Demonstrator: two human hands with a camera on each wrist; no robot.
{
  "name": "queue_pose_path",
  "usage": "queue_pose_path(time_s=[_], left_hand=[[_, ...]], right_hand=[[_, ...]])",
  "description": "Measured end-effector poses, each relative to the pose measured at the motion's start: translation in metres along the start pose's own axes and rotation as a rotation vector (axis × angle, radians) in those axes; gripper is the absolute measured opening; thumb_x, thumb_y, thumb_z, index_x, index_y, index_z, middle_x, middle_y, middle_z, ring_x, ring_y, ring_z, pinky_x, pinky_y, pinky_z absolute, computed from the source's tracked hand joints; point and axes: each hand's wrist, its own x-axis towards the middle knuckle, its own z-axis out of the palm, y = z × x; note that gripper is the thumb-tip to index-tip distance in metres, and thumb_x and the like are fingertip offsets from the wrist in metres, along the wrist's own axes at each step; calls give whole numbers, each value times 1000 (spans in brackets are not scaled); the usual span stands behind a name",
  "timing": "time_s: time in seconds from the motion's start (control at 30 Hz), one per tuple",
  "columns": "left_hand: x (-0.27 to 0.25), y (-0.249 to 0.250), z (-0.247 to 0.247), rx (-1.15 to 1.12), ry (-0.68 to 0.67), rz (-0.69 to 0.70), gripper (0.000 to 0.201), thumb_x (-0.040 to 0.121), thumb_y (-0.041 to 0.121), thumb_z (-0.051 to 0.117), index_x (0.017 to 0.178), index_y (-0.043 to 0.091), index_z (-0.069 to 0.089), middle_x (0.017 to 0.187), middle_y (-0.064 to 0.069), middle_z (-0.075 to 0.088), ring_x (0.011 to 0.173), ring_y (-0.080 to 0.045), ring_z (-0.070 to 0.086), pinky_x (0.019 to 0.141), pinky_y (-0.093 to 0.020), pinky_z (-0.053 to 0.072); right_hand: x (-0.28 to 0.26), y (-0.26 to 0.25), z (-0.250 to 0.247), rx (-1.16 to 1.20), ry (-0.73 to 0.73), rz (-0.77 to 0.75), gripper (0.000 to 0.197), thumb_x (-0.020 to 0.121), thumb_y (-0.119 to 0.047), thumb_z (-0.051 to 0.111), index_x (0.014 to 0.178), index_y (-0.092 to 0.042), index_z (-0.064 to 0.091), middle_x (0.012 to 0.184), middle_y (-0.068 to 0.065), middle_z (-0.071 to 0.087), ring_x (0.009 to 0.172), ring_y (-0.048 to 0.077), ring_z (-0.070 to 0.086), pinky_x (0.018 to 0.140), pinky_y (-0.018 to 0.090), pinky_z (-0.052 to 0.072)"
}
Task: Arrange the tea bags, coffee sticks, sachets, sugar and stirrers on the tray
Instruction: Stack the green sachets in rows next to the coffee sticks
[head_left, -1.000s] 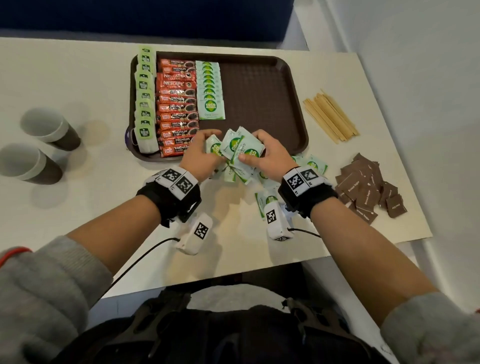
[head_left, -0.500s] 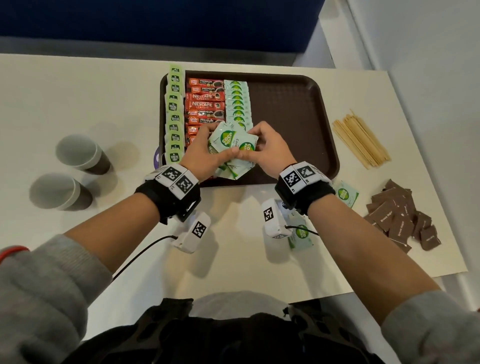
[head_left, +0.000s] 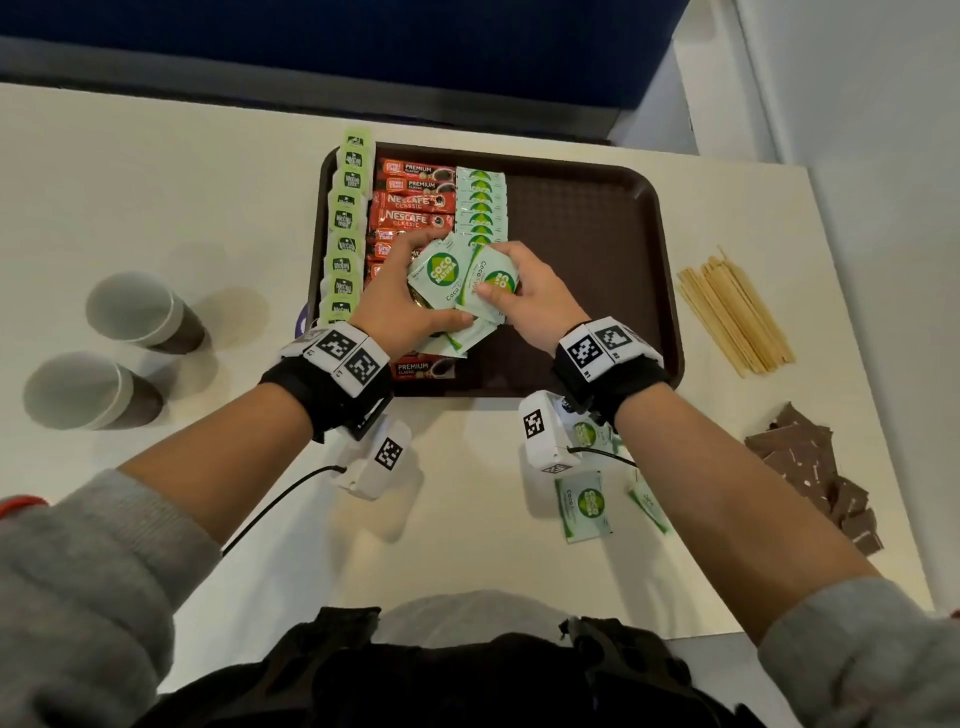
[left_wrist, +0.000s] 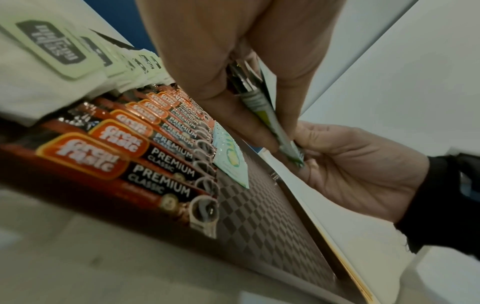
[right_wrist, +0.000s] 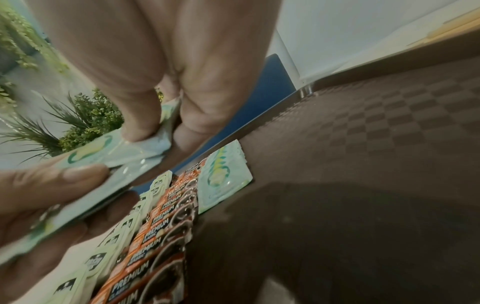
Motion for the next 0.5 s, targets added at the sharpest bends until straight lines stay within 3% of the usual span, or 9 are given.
queue_pose_path(time_s=[0.1,0.17,0.23,0.3,0.4,0.5], left_hand=[[7,0,3,18,41,7,80,63,-3,83,124,29,42,118,4,58,107,-11,62,89,-34,56],[10,-1,4,5,63,0,77,65,-3,81,122,30,42,113,10,58,106,-10,62,88,-35,56],[12,-2,5,-4,83,5,74,69,-3,79,125,26,42,111,13,57,103,-6,62,87,-32,56],[13,-2,5,-3,107,12,71,73,-3,75,130,20,40,112,11,57,99,-1,60,84,-24,56],[14,-2,6,3,129,37,65,80,0,71,134,15,37,115,4,58,95,2,61,78,-16,55],[14,-2,7,44,144,37,61,82,6,71,133,12,38,111,6,59,93,4,60,77,-13,54]], right_hand=[[7,5,-11,45,-39,19,44,94,-6,52,133,-18,35,116,-1,55,100,11,59,82,23,54],[12,8,-16,103,-27,21,41,92,-2,54,124,-14,33,110,-1,57,93,9,61,74,17,54],[17,10,-19,151,1,9,34,87,1,60,106,-15,37,104,4,61,88,12,63,73,19,54],[22,14,-24,108,29,-4,30,83,-3,68,95,-20,46,101,8,65,89,17,63,79,27,54],[25,20,-30,-27,69,-35,25,78,-15,74,102,-14,65,96,9,68,82,14,58,83,34,52],[24,20,-32,-51,83,-58,34,78,-16,75,111,-13,69,97,0,67,81,9,57,85,31,50]])
